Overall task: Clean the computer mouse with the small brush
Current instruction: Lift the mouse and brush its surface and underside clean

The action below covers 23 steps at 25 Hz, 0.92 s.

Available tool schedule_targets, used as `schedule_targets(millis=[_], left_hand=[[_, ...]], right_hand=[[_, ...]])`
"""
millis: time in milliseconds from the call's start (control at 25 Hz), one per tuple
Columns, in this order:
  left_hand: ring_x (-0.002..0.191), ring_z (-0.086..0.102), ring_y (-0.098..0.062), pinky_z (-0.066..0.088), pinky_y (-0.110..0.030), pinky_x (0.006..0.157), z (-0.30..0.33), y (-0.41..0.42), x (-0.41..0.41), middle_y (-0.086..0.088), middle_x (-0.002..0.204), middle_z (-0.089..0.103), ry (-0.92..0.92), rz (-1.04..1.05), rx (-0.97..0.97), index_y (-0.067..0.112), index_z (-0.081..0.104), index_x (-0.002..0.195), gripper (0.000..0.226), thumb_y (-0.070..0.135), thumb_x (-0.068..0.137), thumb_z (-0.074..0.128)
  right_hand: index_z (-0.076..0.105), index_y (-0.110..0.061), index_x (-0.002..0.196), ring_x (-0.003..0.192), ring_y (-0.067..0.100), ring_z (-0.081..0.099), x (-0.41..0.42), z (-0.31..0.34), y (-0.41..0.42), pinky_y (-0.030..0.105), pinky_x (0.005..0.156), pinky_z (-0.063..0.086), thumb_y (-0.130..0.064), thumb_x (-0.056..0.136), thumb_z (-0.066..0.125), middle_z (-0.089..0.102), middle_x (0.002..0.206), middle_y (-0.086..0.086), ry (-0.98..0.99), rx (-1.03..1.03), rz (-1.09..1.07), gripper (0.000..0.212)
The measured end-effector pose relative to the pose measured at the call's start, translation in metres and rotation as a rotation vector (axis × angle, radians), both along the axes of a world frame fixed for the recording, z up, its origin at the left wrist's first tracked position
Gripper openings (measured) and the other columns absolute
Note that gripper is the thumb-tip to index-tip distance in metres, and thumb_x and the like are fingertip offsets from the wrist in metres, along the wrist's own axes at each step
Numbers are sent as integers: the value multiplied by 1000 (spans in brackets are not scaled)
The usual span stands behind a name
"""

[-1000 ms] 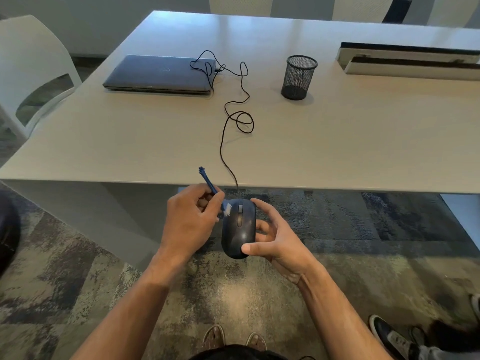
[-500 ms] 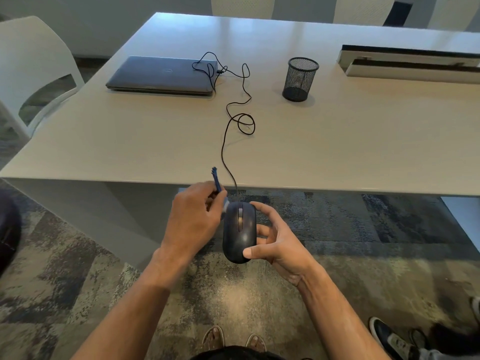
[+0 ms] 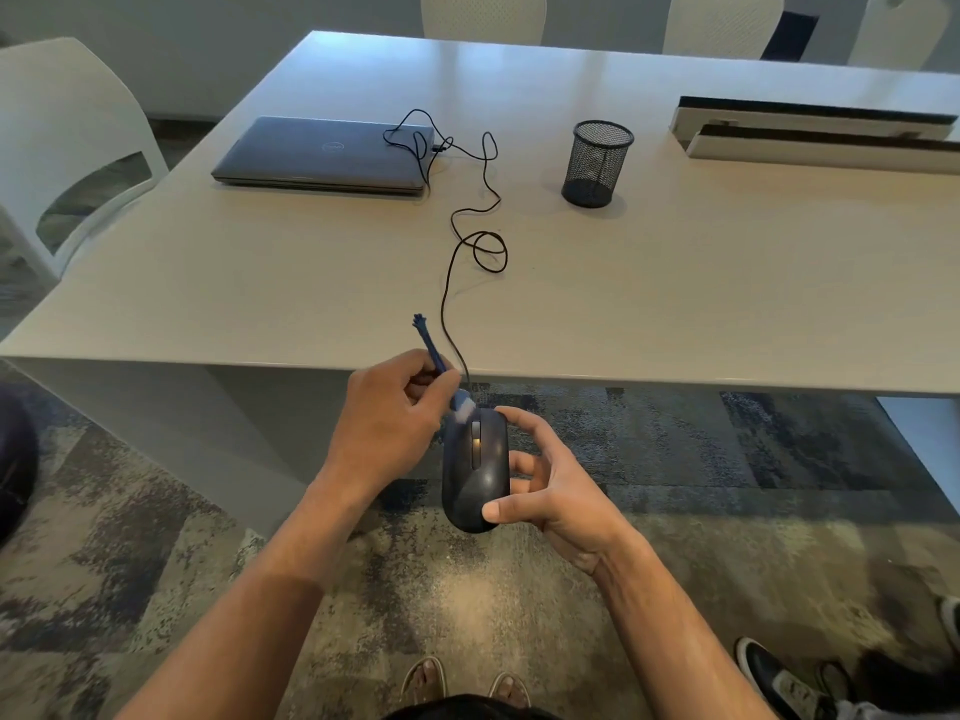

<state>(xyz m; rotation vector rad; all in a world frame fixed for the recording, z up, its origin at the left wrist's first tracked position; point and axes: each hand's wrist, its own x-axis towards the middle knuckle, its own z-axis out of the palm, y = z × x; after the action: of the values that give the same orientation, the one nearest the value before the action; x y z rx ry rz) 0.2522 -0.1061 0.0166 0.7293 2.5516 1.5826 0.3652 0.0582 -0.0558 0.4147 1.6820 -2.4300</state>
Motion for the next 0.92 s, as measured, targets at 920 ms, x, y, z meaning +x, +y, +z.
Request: schedule_targets(millis=[920], left_hand=[[64, 70, -13, 58, -26, 55, -8, -19, 34, 6, 73, 73, -153, -121, 43, 30, 73, 84, 12, 20, 92, 72]], right_hand=[[47, -32, 141, 101, 42, 71, -9, 1, 9, 52, 84, 58, 12, 58, 85, 69, 123, 23, 29, -13, -39, 102]])
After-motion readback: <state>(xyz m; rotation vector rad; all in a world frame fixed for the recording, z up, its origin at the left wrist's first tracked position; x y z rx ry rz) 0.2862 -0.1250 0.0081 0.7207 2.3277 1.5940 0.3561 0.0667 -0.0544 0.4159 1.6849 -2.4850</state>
